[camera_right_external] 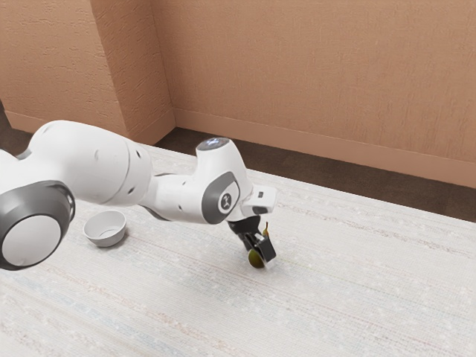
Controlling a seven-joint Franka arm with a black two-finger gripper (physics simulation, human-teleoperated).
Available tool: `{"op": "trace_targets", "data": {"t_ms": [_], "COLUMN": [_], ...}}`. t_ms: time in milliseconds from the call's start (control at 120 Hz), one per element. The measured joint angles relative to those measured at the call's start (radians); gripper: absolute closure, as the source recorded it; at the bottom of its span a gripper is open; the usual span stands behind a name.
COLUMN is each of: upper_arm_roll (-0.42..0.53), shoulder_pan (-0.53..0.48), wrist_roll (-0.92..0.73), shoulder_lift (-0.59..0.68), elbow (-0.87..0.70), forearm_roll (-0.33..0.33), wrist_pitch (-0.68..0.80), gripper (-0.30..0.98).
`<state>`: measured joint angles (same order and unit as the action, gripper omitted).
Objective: Place the pear in the bowl.
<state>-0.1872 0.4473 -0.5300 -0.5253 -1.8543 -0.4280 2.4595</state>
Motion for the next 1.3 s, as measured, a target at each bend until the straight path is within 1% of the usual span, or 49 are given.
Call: {"op": "trace_targets", "data": {"t_ms": [50,200,400,542,658,750,900,1000,1133,1300], "upper_arm_roll": [0.0,0.0,0.0,0.0,0.0,0.0,-0.009,-0.055,-0.186,-0.353], "shoulder_pan": [0.0,0.001,0.001,0.001,0.001,0.001,0.001,0.002,0.001,-0.006], "wrist_roll": [-0.005,-0.014,-0.021,-0.022,-0.017,-0.009,0.009,0.026,0.051,0.073], "shoulder_lift": [0.0,0.001,0.001,0.001,0.002,0.012,0.054,0.092,0.179,0.303], "elbow": [0.001,0.001,-0.001,-0.001,-0.003,-0.004,-0.004,-0.007,-0.017,-0.155], "forearm_roll": [0.0,0.007,0.011,0.012,0.016,0.022,0.051,0.075,0.135,0.204], "wrist_pitch": [0.005,0.012,0.015,0.014,0.013,0.012,-0.005,-0.048,-0.137,-0.22], "gripper": [0.02,0.13,0.22,0.35,0.41,0.46,0.52,0.54,0.56,0.57]}}
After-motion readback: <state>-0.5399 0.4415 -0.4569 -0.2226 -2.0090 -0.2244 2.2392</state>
